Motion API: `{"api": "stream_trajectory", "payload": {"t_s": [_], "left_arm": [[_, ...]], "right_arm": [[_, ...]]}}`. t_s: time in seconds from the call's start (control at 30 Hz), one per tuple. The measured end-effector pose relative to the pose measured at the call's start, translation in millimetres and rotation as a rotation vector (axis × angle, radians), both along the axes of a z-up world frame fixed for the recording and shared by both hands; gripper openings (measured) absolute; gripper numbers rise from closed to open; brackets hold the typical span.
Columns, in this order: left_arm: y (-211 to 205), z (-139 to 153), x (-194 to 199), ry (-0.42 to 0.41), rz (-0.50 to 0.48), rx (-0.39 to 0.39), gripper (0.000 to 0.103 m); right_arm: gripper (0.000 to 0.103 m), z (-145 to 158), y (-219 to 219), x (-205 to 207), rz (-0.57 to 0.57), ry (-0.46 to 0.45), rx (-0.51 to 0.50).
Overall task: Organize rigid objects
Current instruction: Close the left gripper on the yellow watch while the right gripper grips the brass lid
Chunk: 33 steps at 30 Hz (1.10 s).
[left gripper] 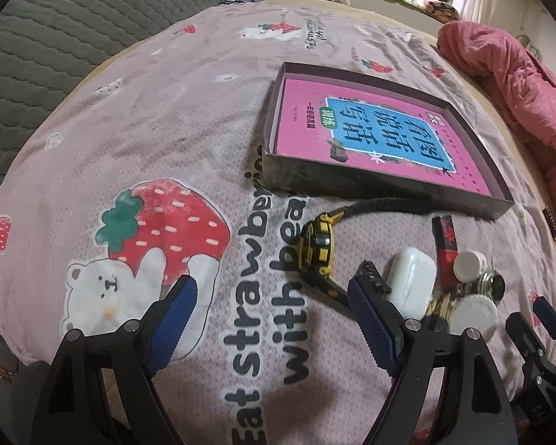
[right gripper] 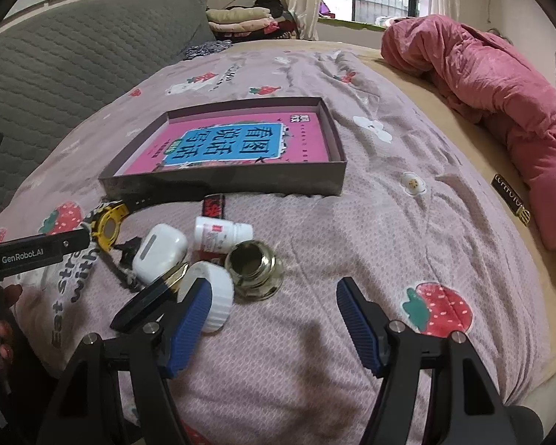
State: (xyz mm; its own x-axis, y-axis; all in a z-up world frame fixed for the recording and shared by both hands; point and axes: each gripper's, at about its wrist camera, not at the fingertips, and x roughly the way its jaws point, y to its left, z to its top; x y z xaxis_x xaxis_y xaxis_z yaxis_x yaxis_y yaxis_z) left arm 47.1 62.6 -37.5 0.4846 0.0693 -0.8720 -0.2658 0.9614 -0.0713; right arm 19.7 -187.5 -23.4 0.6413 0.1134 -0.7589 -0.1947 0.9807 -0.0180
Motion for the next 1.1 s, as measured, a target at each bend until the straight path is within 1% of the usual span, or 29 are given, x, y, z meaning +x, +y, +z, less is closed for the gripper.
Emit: {"api": "stream_trajectory", "payload": {"t_s": [0.37,0.57,0.73,0.87,0.97,1.0,1.07,1.1], "left_arm": [[1,-7,18,0.015,-0.005,0.036,0.084],[1,-12,26,0.028,-0.007,0.051,0.084],[0,-14,30,0.031,-0.013,0.062,0.084],[-1,-18,33,0.043,-0.019,0.062,0.084],[-1,-21,34,0.053,-0.015,0.056,0.084],[0,-22,35,0.055,-0.015,0.056,0.084],[1,-23,36,0.058,-0.012,0.053,0.084],[2,-25,38,0.063,-0.012,0.048,0.084]], "right_arm": [[0.069,-8,-9,19,-0.041,0.018,-0.010],[0.069,-8,-3,30,-0.039,0.021,-0.032],[0.069,-17,1,38,-0.046,0.062,-0.101],[0.069,-22,-5,46,-0.047,0.110,-0.075],[0.069,-23,-5,49,-0.034,0.117,-0.074],[0.068,-23,-3,49,-0.023,0.114,-0.076],[0.060,-24,2,48,0.004,0.104,-0.089],[0.058,-24,5,47,0.018,0.101,-0.098]]}}
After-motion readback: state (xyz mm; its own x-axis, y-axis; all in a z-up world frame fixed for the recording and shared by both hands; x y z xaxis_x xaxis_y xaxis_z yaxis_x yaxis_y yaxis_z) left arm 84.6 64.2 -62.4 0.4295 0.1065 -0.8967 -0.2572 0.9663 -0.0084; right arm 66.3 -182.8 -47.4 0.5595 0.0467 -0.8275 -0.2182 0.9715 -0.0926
